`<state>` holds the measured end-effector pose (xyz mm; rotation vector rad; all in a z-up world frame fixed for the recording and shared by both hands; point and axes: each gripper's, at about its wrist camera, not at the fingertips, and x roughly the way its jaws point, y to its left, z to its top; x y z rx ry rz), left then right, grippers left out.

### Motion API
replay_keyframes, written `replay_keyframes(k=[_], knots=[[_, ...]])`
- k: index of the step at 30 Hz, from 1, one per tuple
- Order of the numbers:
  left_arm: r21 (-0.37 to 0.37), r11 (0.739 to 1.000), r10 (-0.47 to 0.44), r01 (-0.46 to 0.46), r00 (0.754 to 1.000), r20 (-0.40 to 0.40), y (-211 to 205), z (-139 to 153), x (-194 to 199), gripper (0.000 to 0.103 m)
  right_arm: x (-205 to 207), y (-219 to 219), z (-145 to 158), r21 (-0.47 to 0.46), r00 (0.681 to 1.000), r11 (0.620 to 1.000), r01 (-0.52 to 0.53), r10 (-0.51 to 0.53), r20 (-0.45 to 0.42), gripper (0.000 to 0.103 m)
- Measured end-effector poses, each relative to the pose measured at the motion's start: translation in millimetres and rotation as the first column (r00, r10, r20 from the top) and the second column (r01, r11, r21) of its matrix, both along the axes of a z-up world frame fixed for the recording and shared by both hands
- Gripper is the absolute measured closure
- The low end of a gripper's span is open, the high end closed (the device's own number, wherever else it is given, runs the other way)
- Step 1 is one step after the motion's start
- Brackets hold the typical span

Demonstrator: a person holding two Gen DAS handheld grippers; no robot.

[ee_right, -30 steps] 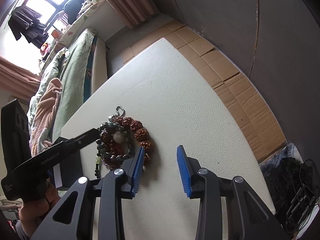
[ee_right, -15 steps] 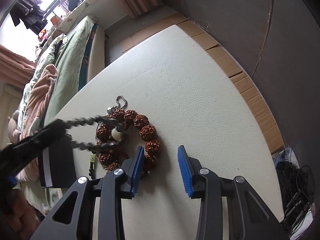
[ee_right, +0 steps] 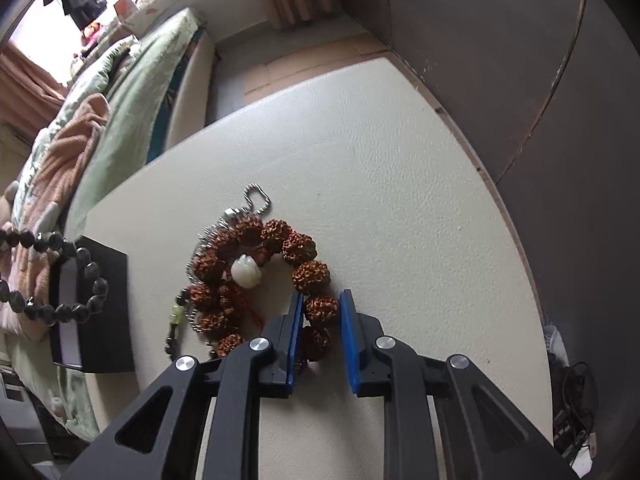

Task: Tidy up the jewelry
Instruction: 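Place the dark bracelet in the box with left tool while right tool grasps brown bead bracelet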

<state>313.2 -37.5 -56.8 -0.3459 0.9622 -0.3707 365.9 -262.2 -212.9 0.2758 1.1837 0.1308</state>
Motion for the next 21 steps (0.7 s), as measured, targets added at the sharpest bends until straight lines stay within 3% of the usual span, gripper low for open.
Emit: replay_keyframes(k=[10, 21], knots=[[0.0, 0.997, 0.072, -0.072, 0.997, 0.023, 46.6, 9.4, -22.3, 0.094, -13.6, 8.6, 46.7, 0.135, 0.992, 0.99, -0.045, 0.029, 0.12, 0.085], [0.002, 0.99, 0.14, -0.14, 0.99, 0.023, 85.2, 0.9, -34.7, 0.094, -30.9, 36.2, 87.2, 0.117, 0.974, 0.987, -0.113, 0.087, 0.208, 0.085]])
